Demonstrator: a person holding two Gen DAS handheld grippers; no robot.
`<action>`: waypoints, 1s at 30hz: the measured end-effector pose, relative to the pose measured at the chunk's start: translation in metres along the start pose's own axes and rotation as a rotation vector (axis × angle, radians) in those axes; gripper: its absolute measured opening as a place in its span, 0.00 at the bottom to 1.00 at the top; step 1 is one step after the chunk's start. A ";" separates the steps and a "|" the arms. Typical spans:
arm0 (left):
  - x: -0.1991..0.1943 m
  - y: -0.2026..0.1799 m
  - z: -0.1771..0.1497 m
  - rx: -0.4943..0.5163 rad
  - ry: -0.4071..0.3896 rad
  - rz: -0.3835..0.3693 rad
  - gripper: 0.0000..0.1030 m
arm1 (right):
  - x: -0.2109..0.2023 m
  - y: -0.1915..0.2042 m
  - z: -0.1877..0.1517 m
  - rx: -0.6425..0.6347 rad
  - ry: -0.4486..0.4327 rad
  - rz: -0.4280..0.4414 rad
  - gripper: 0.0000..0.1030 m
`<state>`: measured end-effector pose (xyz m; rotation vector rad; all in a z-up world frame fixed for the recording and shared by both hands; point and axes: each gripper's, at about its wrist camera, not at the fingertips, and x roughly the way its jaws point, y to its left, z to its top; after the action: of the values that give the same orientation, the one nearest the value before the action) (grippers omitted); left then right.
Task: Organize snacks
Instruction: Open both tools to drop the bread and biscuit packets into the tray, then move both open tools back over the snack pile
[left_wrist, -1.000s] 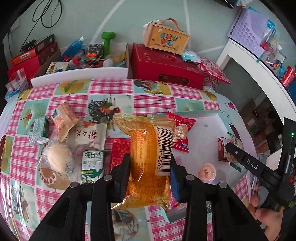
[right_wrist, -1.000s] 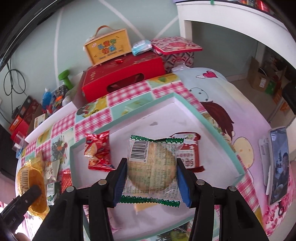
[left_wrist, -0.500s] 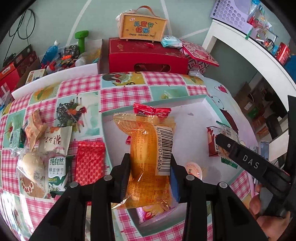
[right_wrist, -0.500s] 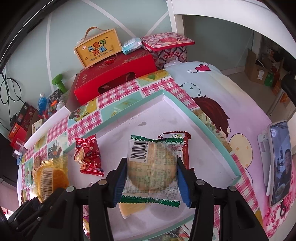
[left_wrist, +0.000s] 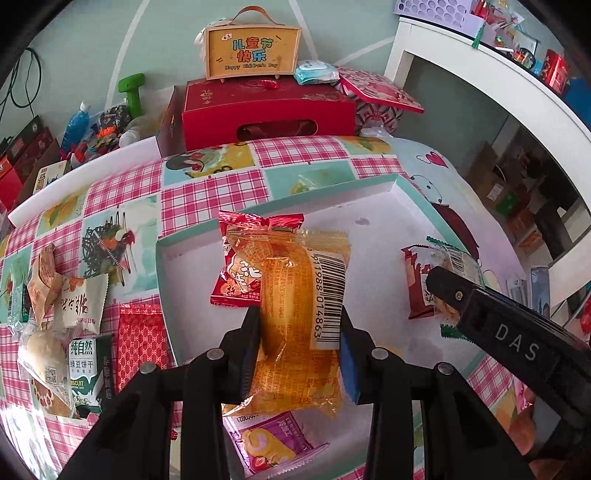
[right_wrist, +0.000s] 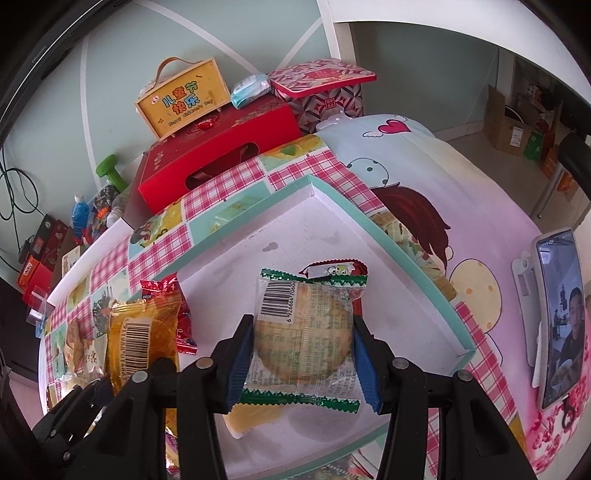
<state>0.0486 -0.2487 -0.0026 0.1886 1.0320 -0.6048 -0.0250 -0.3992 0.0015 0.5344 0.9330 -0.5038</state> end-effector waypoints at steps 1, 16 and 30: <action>0.000 0.000 0.000 -0.003 0.000 -0.003 0.38 | 0.001 0.000 0.000 -0.001 0.002 0.000 0.52; -0.019 0.025 0.005 -0.100 0.020 0.050 0.66 | 0.007 0.009 -0.003 -0.049 0.018 -0.025 0.64; -0.015 0.100 -0.004 -0.403 0.080 0.216 0.91 | 0.010 0.019 -0.004 -0.117 0.010 -0.059 1.00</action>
<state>0.0950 -0.1592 -0.0052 -0.0307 1.1717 -0.1872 -0.0108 -0.3837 -0.0049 0.4049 0.9835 -0.4968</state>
